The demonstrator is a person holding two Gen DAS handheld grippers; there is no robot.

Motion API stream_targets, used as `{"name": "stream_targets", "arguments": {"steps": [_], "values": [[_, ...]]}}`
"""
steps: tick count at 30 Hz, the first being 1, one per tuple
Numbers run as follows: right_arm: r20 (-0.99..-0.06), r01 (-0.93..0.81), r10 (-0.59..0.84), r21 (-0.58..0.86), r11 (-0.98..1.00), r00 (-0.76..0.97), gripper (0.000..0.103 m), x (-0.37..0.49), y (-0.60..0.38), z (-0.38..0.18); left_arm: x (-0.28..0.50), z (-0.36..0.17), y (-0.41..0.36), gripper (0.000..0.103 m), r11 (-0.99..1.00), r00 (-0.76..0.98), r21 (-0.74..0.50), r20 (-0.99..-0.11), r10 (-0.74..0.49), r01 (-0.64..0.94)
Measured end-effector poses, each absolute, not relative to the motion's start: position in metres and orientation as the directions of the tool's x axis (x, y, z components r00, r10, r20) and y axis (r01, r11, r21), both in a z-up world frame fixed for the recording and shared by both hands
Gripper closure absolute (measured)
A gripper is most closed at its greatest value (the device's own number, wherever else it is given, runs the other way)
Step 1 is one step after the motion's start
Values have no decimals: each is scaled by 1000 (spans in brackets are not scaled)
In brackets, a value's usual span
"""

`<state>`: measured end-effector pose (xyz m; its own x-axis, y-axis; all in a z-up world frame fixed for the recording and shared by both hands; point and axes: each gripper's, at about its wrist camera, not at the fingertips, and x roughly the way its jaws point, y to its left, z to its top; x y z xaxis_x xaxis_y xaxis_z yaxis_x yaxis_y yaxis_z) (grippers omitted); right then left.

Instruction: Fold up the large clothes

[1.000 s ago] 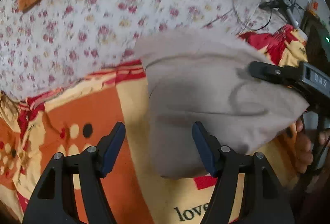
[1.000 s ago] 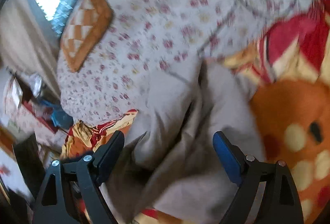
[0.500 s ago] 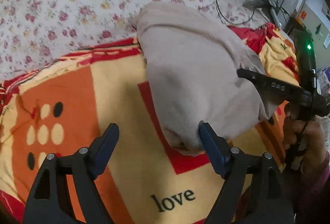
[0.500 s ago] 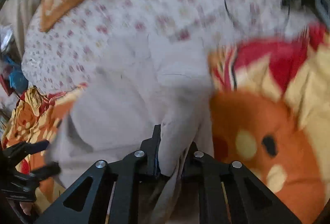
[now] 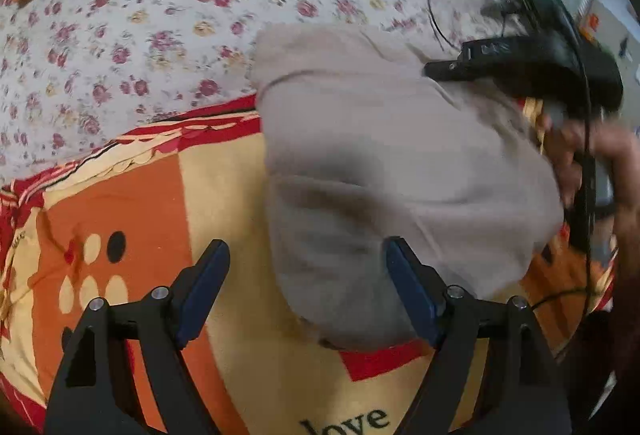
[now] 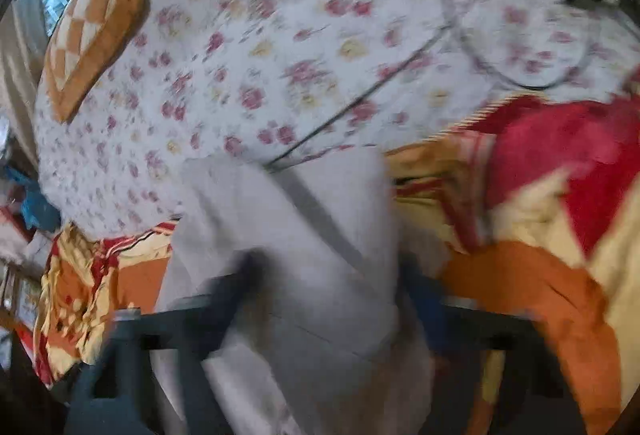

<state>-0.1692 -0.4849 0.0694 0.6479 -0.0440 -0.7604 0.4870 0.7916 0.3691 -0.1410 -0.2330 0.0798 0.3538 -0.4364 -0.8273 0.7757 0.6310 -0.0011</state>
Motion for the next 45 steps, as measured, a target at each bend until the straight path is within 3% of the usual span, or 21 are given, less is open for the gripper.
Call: {"name": "stream_targets", "arguments": {"steps": [1, 4, 7, 8, 10, 13, 15, 16, 17, 20, 23, 25, 26, 28, 31, 36, 45], "values": [[-758, 492, -75, 341, 801, 648, 98, -170, -484, 71, -143, 76, -234, 22, 624, 357, 9, -826, -435, 782], [-695, 500, -202, 256, 827, 690, 100, -185, -480, 81, -138, 60, -231, 19, 630, 316, -55, -830, -460, 775], [-778, 665, -380, 65, 744, 501, 103, -188, -500, 35, -131, 47, -230, 18, 657, 262, -124, -850, -457, 744], [-834, 682, -299, 120, 721, 464, 103, -194, -515, 10, -130, 48, -228, 18, 658, 258, -133, -848, -463, 741], [-824, 669, -181, 285, 687, 537, 103, -217, -525, 5, -132, 55, -224, 18, 651, 276, -112, -843, -462, 751], [-752, 631, -248, 273, 726, 611, 95, -251, -512, 50, -139, 70, -222, 18, 640, 321, -44, -837, -443, 767], [-718, 585, -222, 305, 752, 659, 77, -266, -500, 76, -140, 83, -216, 18, 653, 362, -26, -815, -453, 757], [-699, 552, -194, 330, 766, 688, 56, -273, -491, 88, -139, 86, -211, 18, 668, 376, -32, -806, -458, 744], [-680, 518, -172, 345, 783, 713, 48, -277, -481, 99, -137, 87, -208, 18, 680, 382, -43, -801, -461, 732], [-647, 395, -106, 320, 861, 755, 49, -270, -438, 116, -128, 83, -204, 18, 727, 372, -89, -813, -447, 681], [-680, 324, -75, 246, 913, 730, 59, -249, -403, 105, -129, 63, -209, 18, 731, 346, -75, -845, -407, 679], [-759, 393, -184, 102, 914, 624, 71, -233, -395, 69, -133, 51, -210, 17, 727, 354, -63, -843, -406, 684], [-781, 417, -210, 71, 906, 588, 71, -235, -398, 52, -134, 49, -210, 17, 725, 346, -78, -841, -417, 684], [-802, 441, -170, 128, 888, 573, 71, -241, -408, 26, -133, 48, -208, 17, 733, 333, -101, -843, -422, 672], [-801, 434, -163, 130, 892, 576, 69, -251, -408, 48, -134, 54, -207, 18, 722, 334, -84, -846, -415, 686], [-729, 449, -161, 219, 866, 665, 50, -258, -420, 92, -134, 59, -214, 18, 704, 326, -79, -846, -422, 705], [-744, 359, -119, 171, 918, 658, 46, -129, -417, 101, -132, 48, -222, 17, 688, 272, -117, -861, -430, 716]]}}
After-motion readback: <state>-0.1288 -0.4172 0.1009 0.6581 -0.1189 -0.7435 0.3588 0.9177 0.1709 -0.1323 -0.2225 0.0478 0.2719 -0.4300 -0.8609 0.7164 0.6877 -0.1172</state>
